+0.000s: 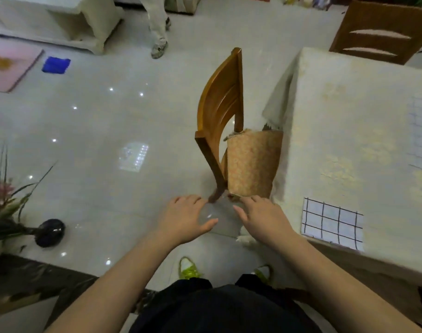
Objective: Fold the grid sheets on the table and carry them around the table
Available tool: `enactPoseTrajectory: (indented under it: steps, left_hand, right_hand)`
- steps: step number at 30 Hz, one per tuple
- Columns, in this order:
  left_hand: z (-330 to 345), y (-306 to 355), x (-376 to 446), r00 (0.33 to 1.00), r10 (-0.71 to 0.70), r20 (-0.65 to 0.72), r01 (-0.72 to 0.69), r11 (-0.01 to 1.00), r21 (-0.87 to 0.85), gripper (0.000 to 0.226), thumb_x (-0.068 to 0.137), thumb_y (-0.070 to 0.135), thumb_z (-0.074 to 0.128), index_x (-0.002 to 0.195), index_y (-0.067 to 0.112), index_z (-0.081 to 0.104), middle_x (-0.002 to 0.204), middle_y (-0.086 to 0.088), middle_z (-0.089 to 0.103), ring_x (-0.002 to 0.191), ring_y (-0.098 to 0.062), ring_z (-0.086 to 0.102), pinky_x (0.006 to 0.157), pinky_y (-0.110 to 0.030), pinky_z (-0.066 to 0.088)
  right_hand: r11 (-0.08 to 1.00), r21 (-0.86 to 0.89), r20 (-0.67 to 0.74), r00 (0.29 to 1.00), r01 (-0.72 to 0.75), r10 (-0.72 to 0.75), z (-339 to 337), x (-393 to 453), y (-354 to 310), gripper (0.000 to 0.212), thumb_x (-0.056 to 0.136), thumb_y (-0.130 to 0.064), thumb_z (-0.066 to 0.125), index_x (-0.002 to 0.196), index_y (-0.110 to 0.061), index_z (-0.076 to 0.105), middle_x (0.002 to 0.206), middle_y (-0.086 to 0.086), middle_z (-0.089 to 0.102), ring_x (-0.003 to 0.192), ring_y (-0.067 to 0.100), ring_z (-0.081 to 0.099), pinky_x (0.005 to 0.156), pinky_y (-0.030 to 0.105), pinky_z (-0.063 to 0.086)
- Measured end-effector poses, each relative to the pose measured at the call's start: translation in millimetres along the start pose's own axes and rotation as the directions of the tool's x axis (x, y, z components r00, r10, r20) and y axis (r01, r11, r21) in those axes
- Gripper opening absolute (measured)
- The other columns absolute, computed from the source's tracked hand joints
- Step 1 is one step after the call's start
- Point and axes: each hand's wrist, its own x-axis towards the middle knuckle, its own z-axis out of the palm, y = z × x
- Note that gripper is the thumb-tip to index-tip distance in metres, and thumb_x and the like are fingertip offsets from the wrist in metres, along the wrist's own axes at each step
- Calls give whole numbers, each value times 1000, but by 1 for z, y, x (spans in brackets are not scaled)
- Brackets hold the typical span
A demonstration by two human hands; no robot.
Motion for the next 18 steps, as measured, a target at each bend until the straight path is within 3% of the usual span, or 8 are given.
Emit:
enactPoseTrajectory:
  steps: [8, 14, 18]
  left_hand:
    - [14, -88, -52, 998, -56, 32, 57, 998, -7, 74, 89, 72, 29, 145, 24, 37, 147, 1, 43, 133, -19, 41, 108, -41, 32]
    - [10, -119, -60, 994, -101, -36, 100, 994, -42, 71, 91, 68, 30, 144, 22, 38, 145, -1, 45, 131, -19, 41, 107, -39, 31]
    - [3, -138, -54, 994, -92, -60, 89, 995, -40, 71, 92, 67, 31, 148, 23, 31, 150, 1, 38, 137, -18, 35, 111, -40, 25]
  right_hand:
    - [993, -67, 105, 991, 95, -88, 16, 27, -113, 53, 99, -54, 31, 138, -22, 48, 138, 6, 53, 124, 26, 52, 100, 45, 44]
    - [978, -143, 78, 987, 150, -140, 16, 45, -147, 55, 99, -56, 28, 139, -23, 46, 132, 5, 56, 118, 25, 54, 97, 45, 45]
    - [959, -196, 53, 979, 205, -199, 10, 58, -160, 56, 100, -54, 30, 146, -23, 36, 140, 4, 49, 126, 25, 48, 101, 42, 42]
